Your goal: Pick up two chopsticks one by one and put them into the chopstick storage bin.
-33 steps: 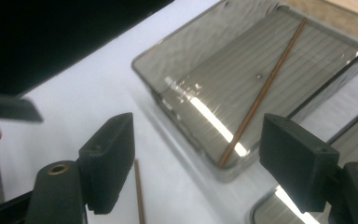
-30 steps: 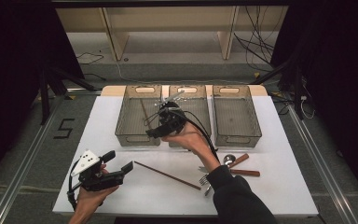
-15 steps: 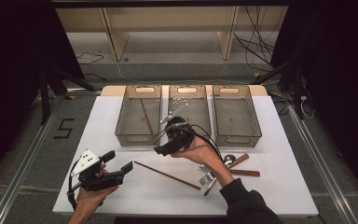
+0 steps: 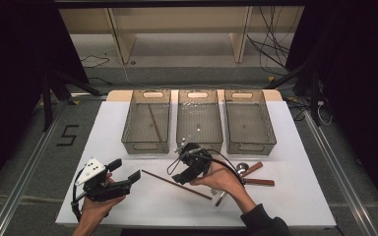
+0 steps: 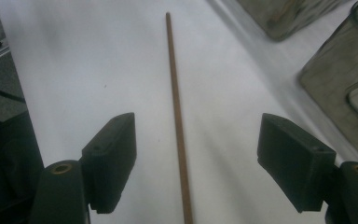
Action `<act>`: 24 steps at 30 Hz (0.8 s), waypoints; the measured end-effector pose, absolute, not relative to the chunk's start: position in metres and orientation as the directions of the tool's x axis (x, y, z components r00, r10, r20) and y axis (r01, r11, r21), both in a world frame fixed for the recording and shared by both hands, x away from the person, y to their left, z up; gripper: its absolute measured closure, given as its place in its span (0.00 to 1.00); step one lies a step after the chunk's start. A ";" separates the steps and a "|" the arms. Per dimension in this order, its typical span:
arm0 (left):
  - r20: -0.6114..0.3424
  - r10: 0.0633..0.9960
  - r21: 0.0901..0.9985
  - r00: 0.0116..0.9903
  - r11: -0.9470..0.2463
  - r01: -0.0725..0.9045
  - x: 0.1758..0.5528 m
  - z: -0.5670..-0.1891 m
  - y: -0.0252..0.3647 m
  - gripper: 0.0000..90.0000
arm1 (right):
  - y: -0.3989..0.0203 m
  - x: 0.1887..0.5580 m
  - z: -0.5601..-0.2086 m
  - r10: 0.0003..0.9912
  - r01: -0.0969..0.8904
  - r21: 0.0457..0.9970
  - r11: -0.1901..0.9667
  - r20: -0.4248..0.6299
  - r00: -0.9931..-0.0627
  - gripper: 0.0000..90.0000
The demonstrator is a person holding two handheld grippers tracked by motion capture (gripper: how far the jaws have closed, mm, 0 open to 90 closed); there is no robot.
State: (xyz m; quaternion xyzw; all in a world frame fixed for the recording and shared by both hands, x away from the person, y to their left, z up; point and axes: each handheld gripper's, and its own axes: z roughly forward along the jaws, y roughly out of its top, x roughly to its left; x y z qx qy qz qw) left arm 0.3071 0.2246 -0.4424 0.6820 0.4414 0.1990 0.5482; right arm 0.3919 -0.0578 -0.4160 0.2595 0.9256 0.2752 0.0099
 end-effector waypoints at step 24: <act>-0.208 0.815 0.926 0.541 -0.015 0.378 0.306 -0.442 0.223 0.16 | -0.059 0.380 -0.447 0.447 0.444 0.345 0.827 0.076 -0.891 0.56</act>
